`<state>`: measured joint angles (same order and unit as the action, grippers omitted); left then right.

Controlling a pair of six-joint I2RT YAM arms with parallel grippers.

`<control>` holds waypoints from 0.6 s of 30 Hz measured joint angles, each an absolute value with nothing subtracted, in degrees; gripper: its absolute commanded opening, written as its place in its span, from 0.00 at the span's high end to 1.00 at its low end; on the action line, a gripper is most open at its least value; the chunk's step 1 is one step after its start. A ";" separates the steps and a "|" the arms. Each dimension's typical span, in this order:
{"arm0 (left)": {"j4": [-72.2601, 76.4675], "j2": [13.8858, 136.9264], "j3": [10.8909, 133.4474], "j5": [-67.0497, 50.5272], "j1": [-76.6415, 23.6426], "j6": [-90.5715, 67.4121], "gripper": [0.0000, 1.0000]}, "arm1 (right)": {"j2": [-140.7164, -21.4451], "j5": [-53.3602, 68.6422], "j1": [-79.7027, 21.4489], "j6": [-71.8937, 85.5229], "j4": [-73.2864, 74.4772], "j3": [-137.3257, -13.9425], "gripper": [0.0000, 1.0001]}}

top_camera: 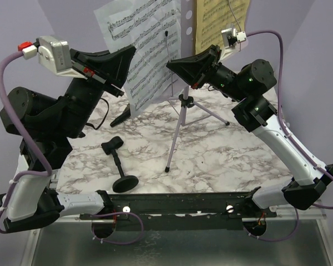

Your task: Set up the instrument practice props

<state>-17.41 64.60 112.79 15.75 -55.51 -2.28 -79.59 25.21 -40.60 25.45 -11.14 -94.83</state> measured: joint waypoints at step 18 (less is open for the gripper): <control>-11.16 68.73 111.50 19.09 -55.51 -1.21 1.00 | -79.44 25.30 -40.60 25.43 -11.94 -94.30 1.00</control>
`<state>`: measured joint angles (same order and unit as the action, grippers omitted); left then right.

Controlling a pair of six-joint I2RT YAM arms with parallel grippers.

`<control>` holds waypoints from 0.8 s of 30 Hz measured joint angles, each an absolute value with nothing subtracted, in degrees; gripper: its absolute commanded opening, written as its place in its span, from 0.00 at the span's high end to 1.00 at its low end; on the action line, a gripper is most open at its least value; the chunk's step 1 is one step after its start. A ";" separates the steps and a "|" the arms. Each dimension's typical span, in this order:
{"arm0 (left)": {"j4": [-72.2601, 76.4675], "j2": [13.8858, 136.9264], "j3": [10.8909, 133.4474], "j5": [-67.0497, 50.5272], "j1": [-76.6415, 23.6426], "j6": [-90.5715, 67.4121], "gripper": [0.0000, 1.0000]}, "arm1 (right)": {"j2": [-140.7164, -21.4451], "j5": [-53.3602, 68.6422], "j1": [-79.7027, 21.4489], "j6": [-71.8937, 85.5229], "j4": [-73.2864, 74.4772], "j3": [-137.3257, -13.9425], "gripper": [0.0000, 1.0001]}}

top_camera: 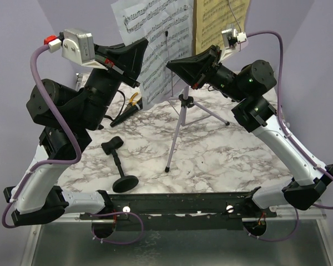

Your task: Set up the instrument practice props

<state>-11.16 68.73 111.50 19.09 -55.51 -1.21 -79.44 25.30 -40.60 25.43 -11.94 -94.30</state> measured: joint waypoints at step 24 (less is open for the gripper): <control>-5.50 68.18 106.26 21.21 -55.51 1.48 0.99 | -79.26 25.47 -40.60 24.97 -11.55 -94.30 0.62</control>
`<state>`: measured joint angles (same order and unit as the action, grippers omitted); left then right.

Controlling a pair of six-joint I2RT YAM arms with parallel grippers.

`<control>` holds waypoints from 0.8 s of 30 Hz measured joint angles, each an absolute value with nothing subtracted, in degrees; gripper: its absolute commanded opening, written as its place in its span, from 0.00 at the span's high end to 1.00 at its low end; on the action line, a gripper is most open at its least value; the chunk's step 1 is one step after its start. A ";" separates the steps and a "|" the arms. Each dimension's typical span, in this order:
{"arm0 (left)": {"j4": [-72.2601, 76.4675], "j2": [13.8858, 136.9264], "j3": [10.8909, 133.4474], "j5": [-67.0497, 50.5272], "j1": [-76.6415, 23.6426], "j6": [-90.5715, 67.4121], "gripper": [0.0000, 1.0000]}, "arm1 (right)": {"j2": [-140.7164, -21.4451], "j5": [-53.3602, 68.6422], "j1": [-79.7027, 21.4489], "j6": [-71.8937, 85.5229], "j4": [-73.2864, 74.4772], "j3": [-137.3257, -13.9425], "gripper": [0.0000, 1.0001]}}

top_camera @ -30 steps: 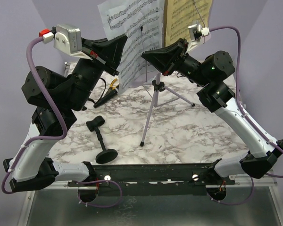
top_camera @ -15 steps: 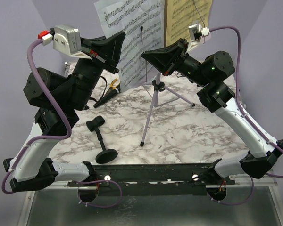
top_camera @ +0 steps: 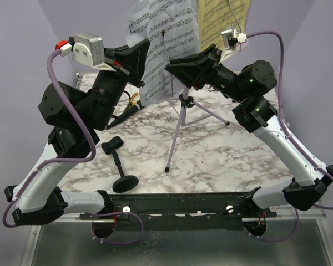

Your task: Set up the instrument practice props

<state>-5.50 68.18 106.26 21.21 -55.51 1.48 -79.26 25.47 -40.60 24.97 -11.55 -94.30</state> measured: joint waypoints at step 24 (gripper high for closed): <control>-9.67 56.29 103.83 26.24 -55.51 -7.14 0.28 | -53.47 6.59 -40.60 22.00 17.91 -91.15 0.20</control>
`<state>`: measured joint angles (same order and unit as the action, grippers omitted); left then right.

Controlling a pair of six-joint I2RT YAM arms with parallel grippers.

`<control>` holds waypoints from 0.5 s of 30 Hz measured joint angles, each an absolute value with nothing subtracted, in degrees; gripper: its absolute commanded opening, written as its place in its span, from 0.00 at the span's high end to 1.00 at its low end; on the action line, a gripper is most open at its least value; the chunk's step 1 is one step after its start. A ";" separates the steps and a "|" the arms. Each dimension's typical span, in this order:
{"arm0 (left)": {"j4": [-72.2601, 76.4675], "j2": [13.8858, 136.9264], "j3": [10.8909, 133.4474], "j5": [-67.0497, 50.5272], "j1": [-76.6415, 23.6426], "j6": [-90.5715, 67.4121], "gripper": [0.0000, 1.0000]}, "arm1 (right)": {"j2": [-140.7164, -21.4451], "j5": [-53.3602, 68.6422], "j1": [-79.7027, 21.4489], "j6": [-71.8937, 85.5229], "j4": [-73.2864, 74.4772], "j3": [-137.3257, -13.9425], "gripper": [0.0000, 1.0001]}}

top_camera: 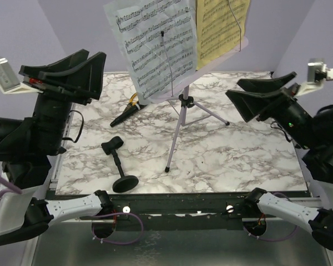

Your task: Set up the instrument practice props

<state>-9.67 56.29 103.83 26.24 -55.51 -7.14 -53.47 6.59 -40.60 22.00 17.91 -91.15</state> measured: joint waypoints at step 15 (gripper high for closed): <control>-37.32 33.93 71.90 33.04 -55.51 -31.29 0.13 | -37.74 -2.83 -40.60 29.91 30.94 -65.36 0.17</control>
